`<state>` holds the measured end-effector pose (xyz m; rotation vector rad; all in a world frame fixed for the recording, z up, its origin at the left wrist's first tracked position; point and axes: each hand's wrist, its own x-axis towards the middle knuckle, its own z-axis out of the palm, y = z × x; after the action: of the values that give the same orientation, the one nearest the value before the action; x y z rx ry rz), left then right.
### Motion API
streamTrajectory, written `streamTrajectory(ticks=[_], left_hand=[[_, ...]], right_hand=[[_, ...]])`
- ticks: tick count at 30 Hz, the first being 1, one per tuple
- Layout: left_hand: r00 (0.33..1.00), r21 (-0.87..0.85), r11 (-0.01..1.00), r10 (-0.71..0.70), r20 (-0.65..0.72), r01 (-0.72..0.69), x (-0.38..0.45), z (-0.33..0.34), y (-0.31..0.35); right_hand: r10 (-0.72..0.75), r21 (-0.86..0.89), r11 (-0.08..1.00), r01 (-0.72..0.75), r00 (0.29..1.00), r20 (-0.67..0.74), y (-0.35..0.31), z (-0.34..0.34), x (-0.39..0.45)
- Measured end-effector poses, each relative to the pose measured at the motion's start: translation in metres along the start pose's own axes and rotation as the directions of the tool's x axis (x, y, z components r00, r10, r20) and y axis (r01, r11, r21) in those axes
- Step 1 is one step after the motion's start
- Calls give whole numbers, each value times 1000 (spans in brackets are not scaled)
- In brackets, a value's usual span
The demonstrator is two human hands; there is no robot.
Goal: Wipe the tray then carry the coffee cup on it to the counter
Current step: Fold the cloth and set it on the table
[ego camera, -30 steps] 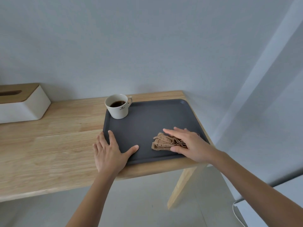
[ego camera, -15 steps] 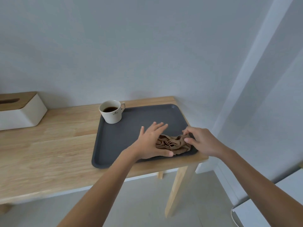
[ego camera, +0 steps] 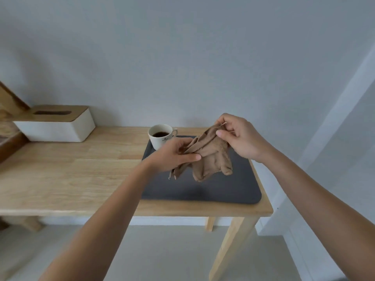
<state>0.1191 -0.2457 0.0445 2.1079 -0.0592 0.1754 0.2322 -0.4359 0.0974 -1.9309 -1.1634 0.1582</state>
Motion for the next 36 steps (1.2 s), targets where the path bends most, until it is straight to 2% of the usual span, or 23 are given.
streamTrajectory(ticks=[2, 3, 5, 7, 11, 14, 17, 20, 24, 27, 29, 32, 34, 36], left_hand=[[997, 17, 1000, -11, -80, 13, -15, -19, 3], [990, 6, 999, -40, -134, 41, -22, -28, 4], [975, -54, 995, -97, -200, 88, -38, -45, 5], [960, -78, 991, -124, -250, 107, -55, -61, 1], [935, -50, 982, -191, -299, 185, -95, -94, -10], [922, -111, 969, -243, -303, 219, -127, -119, -29], [907, -297, 931, -302, -293, 213, -156, -141, -50], [907, -475, 832, -395, -148, 285, -183, -162, -76], [881, -477, 808, -454, -131, 345, -193, -188, -103], [926, -512, 805, -374, -44, 300, -180, -196, -109], [953, -480, 837, -303, -8, 263, -169, -196, -115], [945, -372, 903, -289, -152, 216, -156, -204, -120], [938, -291, 932, -282, -202, 217, -147, -217, -122], [946, -197, 956, -257, -197, 218, -137, -229, -120]], right_hand=[[17, 154, 988, -19, 1000, 16, -1, 14, 13], [40, 233, 971, -54, 997, 67, -2, 23, 18], [70, 372, 913, -166, 963, 259, -4, 43, 25], [81, 413, 874, -254, 917, 392, -4, 68, 31], [100, 486, 824, -291, 919, 381, -14, 113, 54], [88, 510, 809, -293, 917, 388, -43, 143, 75], [-5, 407, 896, -176, 914, 406, -73, 173, 90], [-79, 312, 947, -77, 885, 459, -93, 197, 102], [-128, 209, 978, 4, 803, 582, -117, 222, 113], [-133, 117, 990, 75, 750, 648, -128, 238, 120], [-96, 100, 994, 43, 778, 621, -129, 240, 128], [-6, 32, 999, -15, 820, 573, -121, 233, 142], [66, -86, 996, -21, 825, 561, -116, 226, 152], [94, -229, 973, 34, 844, 528, -116, 223, 159]])
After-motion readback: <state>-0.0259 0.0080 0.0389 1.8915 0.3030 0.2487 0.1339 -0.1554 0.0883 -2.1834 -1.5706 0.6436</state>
